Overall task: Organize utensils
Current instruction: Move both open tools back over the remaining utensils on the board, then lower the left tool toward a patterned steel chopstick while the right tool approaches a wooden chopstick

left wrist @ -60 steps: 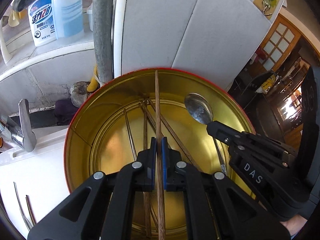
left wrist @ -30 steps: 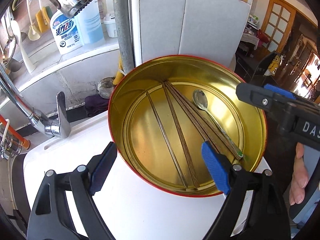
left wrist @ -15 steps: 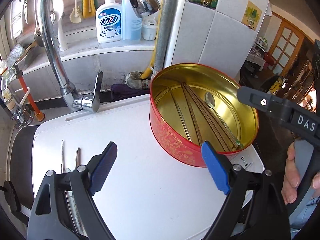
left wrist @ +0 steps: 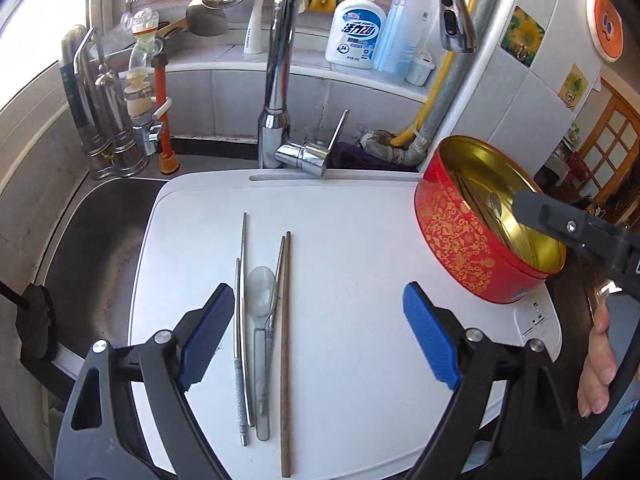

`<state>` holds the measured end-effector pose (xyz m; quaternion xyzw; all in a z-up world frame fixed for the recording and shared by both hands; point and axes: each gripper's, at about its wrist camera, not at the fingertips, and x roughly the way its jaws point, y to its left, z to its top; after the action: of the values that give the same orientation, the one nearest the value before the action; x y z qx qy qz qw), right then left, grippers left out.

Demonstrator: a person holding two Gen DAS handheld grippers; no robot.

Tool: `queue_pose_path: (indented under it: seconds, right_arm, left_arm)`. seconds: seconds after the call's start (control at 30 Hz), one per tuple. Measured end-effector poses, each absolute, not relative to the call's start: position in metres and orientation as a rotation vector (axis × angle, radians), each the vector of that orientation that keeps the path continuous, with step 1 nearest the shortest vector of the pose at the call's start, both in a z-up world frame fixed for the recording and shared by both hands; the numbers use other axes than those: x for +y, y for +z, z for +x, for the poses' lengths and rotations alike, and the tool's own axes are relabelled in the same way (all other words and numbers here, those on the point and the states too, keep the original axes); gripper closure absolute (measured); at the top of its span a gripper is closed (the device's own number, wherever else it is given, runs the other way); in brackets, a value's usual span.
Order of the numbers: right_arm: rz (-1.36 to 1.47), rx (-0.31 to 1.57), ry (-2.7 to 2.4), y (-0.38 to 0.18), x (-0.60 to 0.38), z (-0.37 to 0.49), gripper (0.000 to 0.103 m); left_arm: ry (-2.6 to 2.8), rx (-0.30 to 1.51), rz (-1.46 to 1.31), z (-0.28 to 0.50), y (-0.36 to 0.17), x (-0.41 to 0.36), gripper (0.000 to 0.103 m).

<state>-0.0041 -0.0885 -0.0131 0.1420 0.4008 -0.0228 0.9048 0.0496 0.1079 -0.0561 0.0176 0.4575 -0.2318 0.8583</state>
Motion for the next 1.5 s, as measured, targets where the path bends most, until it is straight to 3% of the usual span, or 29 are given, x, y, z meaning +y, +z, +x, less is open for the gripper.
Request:
queue_pose_path:
  seconds: [0.53,1.17,1.5]
  right_arm:
    - [0.252,0.981,-0.063,-0.075,-0.003,0.038,0.010]
    - [0.106,1.042,-0.150,-0.113,0.041,0.038,0.010]
    - [0.127,1.136,-0.205,-0.128,0.032,0.051,0.018]
  left_arm:
    - [-0.431,1.070,0.011,0.071,-0.117,0.217,0.019]
    - [-0.536,1.059,0.101,0.087,-0.136,0.202,0.019]
    - [-0.580,1.012,0.252,0.089,-0.142,0.174,0.019]
